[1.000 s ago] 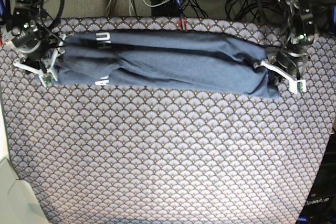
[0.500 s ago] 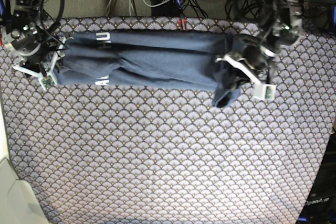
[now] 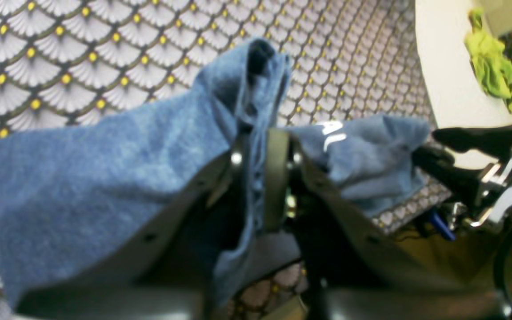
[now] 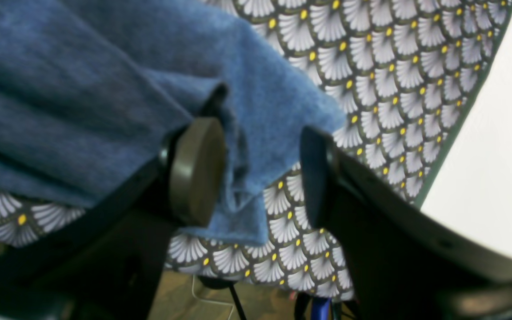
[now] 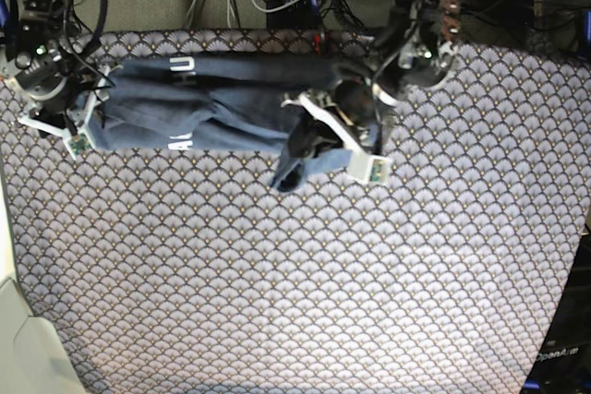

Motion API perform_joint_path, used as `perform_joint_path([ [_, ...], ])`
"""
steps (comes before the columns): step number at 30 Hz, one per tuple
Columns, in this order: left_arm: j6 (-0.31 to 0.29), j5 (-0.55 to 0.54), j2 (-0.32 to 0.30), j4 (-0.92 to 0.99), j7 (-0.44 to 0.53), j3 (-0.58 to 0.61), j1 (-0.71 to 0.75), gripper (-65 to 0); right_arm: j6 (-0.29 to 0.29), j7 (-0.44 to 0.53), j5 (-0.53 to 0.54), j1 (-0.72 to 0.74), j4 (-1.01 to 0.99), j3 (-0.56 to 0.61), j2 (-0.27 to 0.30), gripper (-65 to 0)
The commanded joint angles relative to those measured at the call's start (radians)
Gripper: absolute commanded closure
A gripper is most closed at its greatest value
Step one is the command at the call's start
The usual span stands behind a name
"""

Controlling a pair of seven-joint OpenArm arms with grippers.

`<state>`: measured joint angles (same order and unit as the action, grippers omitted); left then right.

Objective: Fold the T-shirt properly
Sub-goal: 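Grasp the shirt end with the left gripper and fold it toward the middle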

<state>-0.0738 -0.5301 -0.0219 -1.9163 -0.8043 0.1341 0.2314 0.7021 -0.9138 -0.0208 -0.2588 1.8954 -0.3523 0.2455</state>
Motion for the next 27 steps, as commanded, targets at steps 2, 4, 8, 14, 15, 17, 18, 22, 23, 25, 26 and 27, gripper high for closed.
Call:
perform_joint_path([
  [2,0.018,-0.014,0.0,0.001,0.02,0.02,-0.016,-0.4,-0.004,0.012,0.0,0.008,0.016,-0.006,0.021,-31.3],
  [4,0.022,-0.014,-0.002,0.018,0.02,0.039,-0.023,-0.4,-0.004,0.012,0.0,0.008,0.016,-0.006,0.021,-31.3],
  [8,0.022,-0.014,0.003,0.053,0.021,0.072,-0.03,-0.4,-0.004,0.012,0.0,0.006,0.016,-0.006,0.021,-31.3],
  [14,0.022,-0.014,0.038,0.097,0.021,0.081,-0.063,-0.4,-0.004,0.012,0.0,0.003,0.016,-0.006,0.021,-31.3],
  [15,0.022,-0.014,0.04,0.104,0.021,0.081,-0.066,-0.4,-0.004,0.012,0.0,0.003,0.016,-0.006,0.021,-31.3],
  [17,0.022,-0.014,0.052,0.12,0.021,0.081,-0.082,-0.4,-0.004,0.012,0.0,0.002,0.016,-0.006,0.021,-31.3],
  [18,0.022,-0.014,0.055,0.131,0.021,0.081,-0.089,-0.4,-0.004,0.012,0.0,0.002,0.016,-0.006,0.021,-31.3],
  [22,0.022,-0.014,0.064,0.163,0.021,0.121,-0.105,-0.4,-0.004,0.012,0.0,0.0,0.016,-0.006,0.021,-31.3],
  [23,0.022,-0.014,0.064,0.173,0.021,0.131,-0.112,-0.4,-0.004,0.012,0.0,0.0,0.016,-0.006,0.021,-31.3],
  [25,0.022,-0.014,0.066,0.192,0.023,0.146,-0.122,-0.4,-0.004,0.012,0.0,0.0,0.016,-0.006,0.021,-31.3],
  [26,0.022,-0.014,0.066,0.2,0.027,0.154,-0.129,-0.4,-0.004,0.012,0.0,0.0,0.016,-0.006,0.021,-31.3],
  [27,0.022,-0.014,0.067,0.206,0.043,0.163,-0.134,-0.4,-0.004,0.012,0.0,-0.001,0.016,-0.006,0.021,-31.3],
])
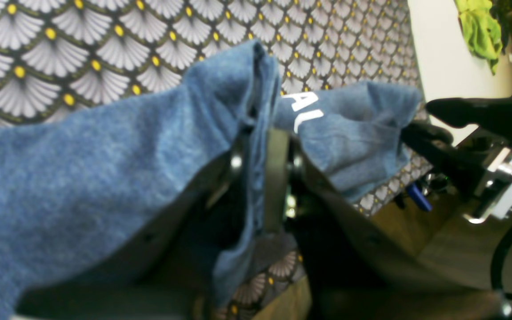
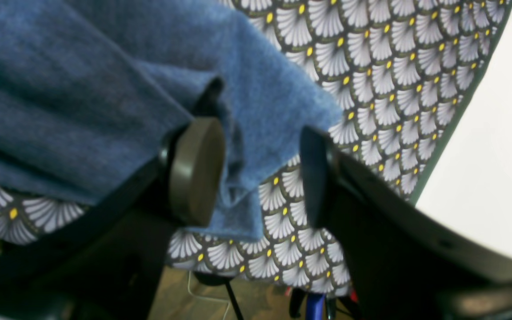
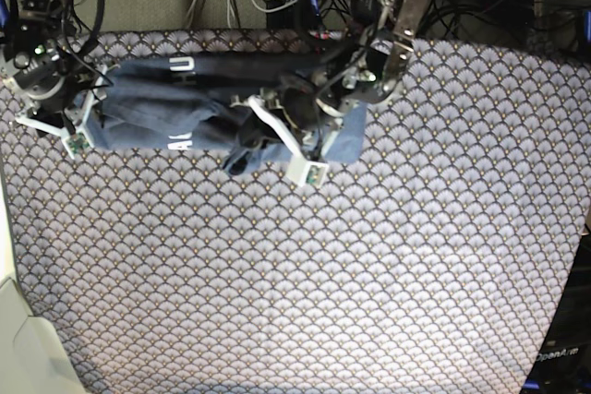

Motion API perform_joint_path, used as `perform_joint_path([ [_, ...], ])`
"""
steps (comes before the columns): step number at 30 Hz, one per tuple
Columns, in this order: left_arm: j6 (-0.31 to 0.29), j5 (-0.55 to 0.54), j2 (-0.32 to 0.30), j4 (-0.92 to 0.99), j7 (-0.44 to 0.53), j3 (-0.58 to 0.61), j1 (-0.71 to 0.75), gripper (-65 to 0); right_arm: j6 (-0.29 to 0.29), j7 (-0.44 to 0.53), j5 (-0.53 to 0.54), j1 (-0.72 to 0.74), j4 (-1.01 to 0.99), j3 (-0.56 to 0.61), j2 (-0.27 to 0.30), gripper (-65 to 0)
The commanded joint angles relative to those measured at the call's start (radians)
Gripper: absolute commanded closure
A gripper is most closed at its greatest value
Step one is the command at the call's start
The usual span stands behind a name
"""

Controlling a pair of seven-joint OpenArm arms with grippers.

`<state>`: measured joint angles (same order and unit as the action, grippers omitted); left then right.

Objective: Fold the T-shirt properly
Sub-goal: 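Grasp the shirt end with the left gripper and fold it toward the middle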

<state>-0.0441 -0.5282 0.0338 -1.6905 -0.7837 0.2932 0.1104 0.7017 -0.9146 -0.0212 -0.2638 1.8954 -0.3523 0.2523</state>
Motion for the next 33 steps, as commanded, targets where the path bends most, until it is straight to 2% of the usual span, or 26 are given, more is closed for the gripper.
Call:
perform_joint_path([
  [1,-0.007,-0.016,0.012,-0.012,0.05,0.018,-0.013,-0.4,-0.004,0.013,0.0,0.004,0.016,-0.006,0.014,-31.3],
  [5,-0.007,-0.016,0.004,0.003,0.129,0.059,-0.013,-0.4,-0.004,0.013,0.0,0.004,0.016,-0.006,0.014,-31.3],
  [11,-0.007,-0.016,0.004,0.008,0.128,0.062,-0.013,-0.9,-0.004,0.013,-0.001,0.004,0.016,-0.006,0.015,-31.3],
  [13,-0.007,-0.016,-0.004,0.007,0.128,0.064,-0.011,-5.6,-0.004,0.013,-0.001,0.004,0.016,-0.006,0.015,-31.3],
  [16,-0.007,-0.027,-0.018,-0.001,0.128,0.064,-0.008,-18.3,-0.004,0.013,-0.001,0.004,0.016,-0.006,0.015,-31.3],
  [18,-0.007,-0.027,-0.019,-0.003,0.129,0.064,-0.004,-22.7,-0.004,0.013,-0.001,0.004,0.016,-0.006,0.015,-31.3],
  [26,-0.007,-0.028,-0.03,-0.119,0.129,0.085,-0.001,-22.4,-0.004,0.013,-0.001,0.008,0.016,-0.004,0.015,-31.3],
  [33,-0.007,-0.028,-0.151,-0.141,0.128,-0.056,0.051,-21.7,-0.004,0.013,0.0,0.013,0.034,-0.017,0.048,-31.4],
])
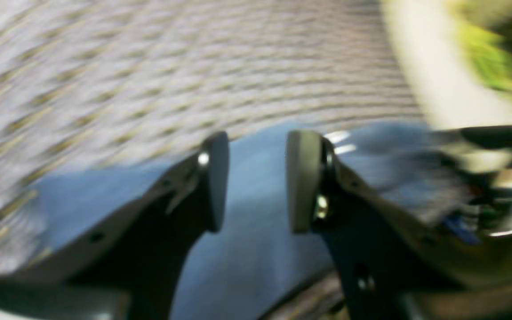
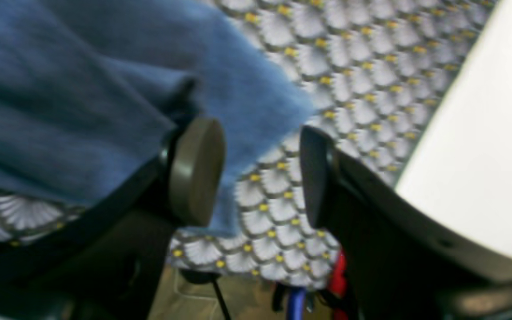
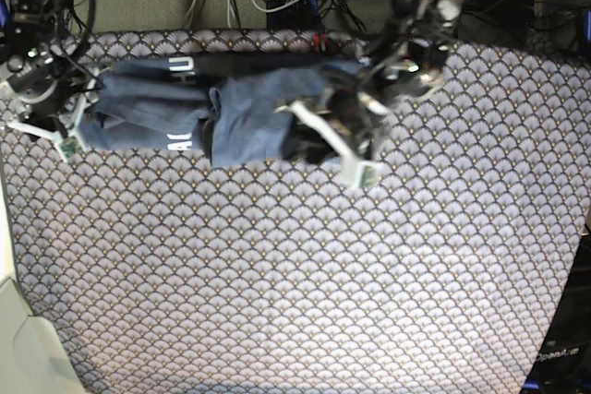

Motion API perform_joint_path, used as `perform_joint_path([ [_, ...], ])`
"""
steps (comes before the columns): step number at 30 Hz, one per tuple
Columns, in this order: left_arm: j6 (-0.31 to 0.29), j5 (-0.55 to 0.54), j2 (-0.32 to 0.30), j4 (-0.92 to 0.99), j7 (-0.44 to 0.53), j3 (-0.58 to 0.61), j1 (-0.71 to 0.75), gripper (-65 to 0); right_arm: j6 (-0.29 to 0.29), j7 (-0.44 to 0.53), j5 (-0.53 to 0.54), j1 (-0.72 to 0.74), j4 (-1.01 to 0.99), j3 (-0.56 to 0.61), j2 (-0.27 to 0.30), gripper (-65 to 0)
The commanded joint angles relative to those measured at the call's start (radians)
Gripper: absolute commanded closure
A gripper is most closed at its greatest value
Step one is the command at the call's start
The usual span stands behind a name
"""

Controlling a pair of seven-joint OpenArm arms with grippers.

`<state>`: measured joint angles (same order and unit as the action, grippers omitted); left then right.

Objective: Fold the T-shirt properly
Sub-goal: 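Grasp the shirt end with the left gripper and fold it toward the middle, then grasp the folded strip end with the right gripper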

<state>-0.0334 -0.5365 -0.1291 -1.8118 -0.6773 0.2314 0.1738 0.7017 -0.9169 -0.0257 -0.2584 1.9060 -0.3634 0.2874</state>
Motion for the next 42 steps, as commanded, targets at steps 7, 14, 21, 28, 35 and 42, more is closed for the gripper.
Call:
perform_joint_path([
  [7,-0.018,-0.02,-0.047,0.033,0.021,-0.019,0.011,-21.8,-0.004,-0.017,0.011,0.041,0.071,-0.144,-0.014,-31.5],
  [14,-0.029,-0.02,-0.048,0.145,0.021,-0.01,-0.015,-37.8,-0.004,-0.242,0.086,0.136,0.062,-0.207,-0.043,-31.5],
  [21,-0.029,-0.02,-0.053,0.14,0.021,-0.01,-0.021,-37.9,-0.004,-0.379,0.277,0.149,0.06,-0.219,-0.061,-31.5],
  [28,-0.029,-0.02,-0.053,0.14,0.021,-0.01,-0.018,-37.7,-0.004,-0.397,0.321,0.155,0.028,-0.219,-0.11,-31.5],
  [35,-0.029,-0.02,-0.053,0.14,0.021,-0.01,-0.015,-37.6,-0.004,-0.387,0.321,0.213,-0.173,-0.219,-0.095,-31.5],
  [42,-0.029,-0.02,-0.054,0.14,0.021,-0.01,-0.013,-37.6,-0.004,-0.334,0.32,0.225,-0.214,-0.219,-0.078,-31.5],
])
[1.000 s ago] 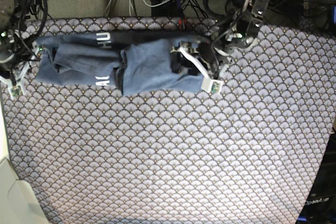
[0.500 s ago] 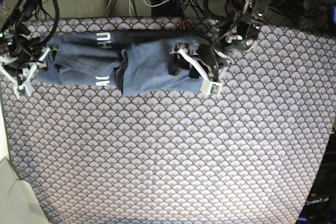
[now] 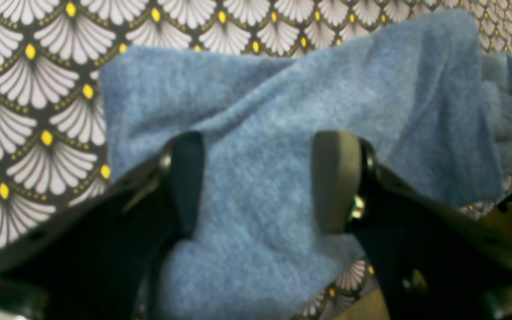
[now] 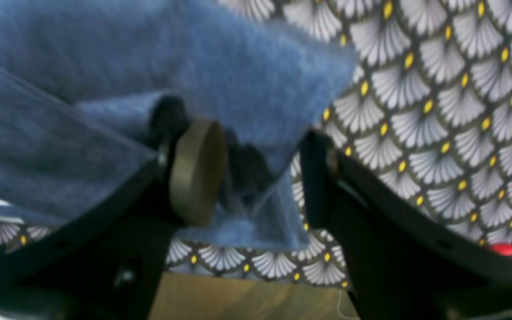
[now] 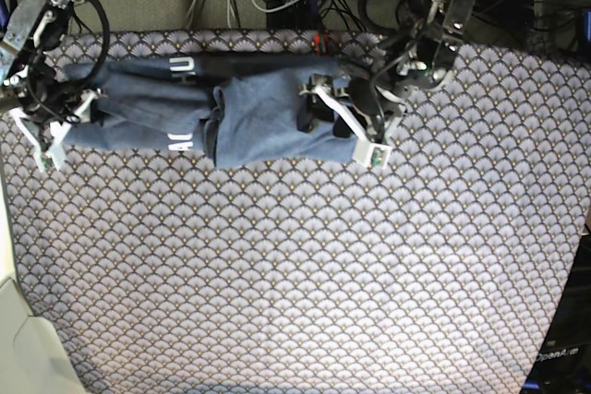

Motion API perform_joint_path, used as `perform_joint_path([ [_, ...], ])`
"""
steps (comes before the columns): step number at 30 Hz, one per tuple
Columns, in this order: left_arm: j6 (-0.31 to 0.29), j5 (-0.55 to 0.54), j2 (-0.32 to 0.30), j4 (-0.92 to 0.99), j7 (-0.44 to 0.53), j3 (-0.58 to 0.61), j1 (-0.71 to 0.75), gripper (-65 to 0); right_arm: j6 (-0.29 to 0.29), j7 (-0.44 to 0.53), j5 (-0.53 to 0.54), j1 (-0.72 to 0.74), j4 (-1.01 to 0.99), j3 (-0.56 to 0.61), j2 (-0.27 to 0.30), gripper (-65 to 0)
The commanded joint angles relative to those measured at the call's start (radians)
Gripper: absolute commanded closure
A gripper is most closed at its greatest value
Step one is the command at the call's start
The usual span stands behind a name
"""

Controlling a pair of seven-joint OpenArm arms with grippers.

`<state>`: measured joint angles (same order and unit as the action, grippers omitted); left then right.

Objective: Fold the T-shirt properly
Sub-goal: 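Grasp the folded strip end with the right gripper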

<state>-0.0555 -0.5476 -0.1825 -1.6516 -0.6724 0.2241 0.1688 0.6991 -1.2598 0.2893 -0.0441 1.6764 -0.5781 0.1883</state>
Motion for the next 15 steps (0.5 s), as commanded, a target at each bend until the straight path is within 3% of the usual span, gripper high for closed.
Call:
perform_joint_path([
  [1,-0.007,-0.009,-0.001,-0.02,0.016,-0.002,-0.008,-37.6,-0.001,0.012,0.004,0.011,0.009,-0.004,0.024,-31.5],
  [15,-0.007,-0.009,-0.001,-0.02,0.016,-0.002,-0.008,-37.6,-0.001,0.015,0.004,0.019,-0.063,-0.047,0.032,-31.8],
])
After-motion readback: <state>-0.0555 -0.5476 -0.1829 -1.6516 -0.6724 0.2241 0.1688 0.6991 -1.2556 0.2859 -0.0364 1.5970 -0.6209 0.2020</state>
